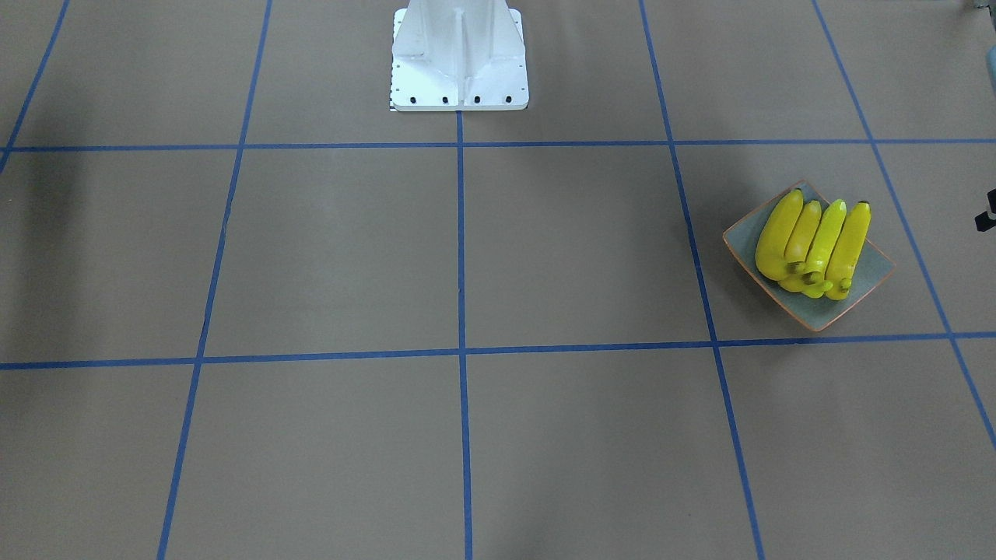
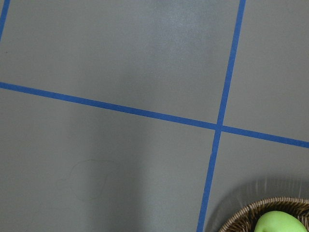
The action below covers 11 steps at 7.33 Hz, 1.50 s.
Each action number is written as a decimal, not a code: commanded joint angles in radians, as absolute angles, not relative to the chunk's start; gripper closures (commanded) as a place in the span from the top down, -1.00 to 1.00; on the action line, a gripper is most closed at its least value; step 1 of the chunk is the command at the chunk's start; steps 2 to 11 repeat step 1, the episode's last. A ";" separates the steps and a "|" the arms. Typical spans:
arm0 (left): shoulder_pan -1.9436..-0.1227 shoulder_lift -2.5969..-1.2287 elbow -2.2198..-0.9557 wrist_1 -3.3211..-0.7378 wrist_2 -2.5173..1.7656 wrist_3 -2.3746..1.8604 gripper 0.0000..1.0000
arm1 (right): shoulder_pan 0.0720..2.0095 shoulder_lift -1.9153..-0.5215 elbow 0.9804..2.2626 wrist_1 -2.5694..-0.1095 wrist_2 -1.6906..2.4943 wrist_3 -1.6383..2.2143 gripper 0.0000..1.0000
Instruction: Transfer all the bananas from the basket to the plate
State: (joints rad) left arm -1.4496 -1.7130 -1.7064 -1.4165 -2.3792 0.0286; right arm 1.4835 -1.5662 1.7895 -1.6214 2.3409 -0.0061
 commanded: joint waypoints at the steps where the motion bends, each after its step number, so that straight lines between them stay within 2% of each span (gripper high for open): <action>1: -1.450 -1.713 -1.710 -1.427 -2.379 0.029 1.00 | 1.485 -1.566 1.789 -1.621 2.345 -0.006 1.00; 11: -1.450 -1.713 -1.710 -1.427 -2.379 0.029 1.00 | 1.485 -1.566 1.789 -1.621 2.345 -0.006 1.00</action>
